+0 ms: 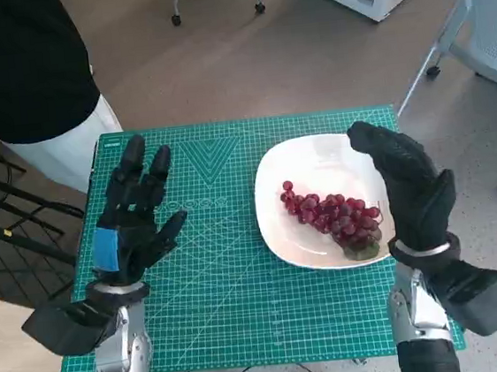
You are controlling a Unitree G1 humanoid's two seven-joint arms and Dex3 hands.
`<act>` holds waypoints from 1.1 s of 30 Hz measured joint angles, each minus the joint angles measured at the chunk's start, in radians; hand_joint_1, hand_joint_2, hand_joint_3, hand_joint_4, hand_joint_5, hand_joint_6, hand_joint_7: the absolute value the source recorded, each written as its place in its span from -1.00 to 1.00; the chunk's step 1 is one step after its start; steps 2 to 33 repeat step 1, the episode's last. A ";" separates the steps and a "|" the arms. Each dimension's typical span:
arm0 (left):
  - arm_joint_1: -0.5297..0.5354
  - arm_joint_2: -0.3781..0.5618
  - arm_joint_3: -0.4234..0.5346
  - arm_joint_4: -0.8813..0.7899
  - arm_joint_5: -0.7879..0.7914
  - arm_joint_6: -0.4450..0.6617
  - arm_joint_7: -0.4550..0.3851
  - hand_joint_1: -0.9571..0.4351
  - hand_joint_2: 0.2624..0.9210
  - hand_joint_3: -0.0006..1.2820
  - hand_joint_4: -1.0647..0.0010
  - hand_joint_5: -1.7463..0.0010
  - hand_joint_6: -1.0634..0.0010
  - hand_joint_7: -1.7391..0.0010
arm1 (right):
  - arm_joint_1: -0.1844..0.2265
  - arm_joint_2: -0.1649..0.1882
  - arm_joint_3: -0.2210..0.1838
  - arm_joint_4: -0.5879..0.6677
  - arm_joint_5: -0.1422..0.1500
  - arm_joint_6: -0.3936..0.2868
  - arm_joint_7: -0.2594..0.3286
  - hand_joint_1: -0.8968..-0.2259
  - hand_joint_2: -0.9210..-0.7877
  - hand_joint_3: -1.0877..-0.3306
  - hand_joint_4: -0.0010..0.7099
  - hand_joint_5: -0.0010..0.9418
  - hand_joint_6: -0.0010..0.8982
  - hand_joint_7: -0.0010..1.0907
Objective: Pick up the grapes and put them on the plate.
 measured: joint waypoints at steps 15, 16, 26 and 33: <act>0.000 0.000 0.000 -0.001 0.000 0.003 -0.001 0.07 1.00 -0.58 0.47 0.99 0.47 0.96 | 0.000 0.000 0.000 0.000 0.000 0.000 0.000 -0.38 -1.00 0.11 -0.01 -1.00 -0.48 -0.60; 0.000 0.000 0.000 -0.001 0.000 0.003 -0.001 0.07 1.00 -0.58 0.47 0.99 0.47 0.96 | 0.000 0.000 0.000 0.000 0.000 0.000 0.000 -0.38 -1.00 0.11 -0.01 -1.00 -0.48 -0.60; 0.000 0.000 0.000 -0.001 0.000 0.003 -0.001 0.07 1.00 -0.58 0.47 0.99 0.47 0.96 | 0.000 0.000 0.000 0.000 0.000 0.000 0.000 -0.38 -1.00 0.11 -0.01 -1.00 -0.48 -0.60; 0.000 0.000 0.000 -0.001 0.000 0.003 -0.001 0.07 1.00 -0.58 0.47 0.99 0.47 0.96 | 0.000 0.000 0.000 0.000 0.000 0.000 0.000 -0.38 -1.00 0.11 -0.01 -1.00 -0.48 -0.60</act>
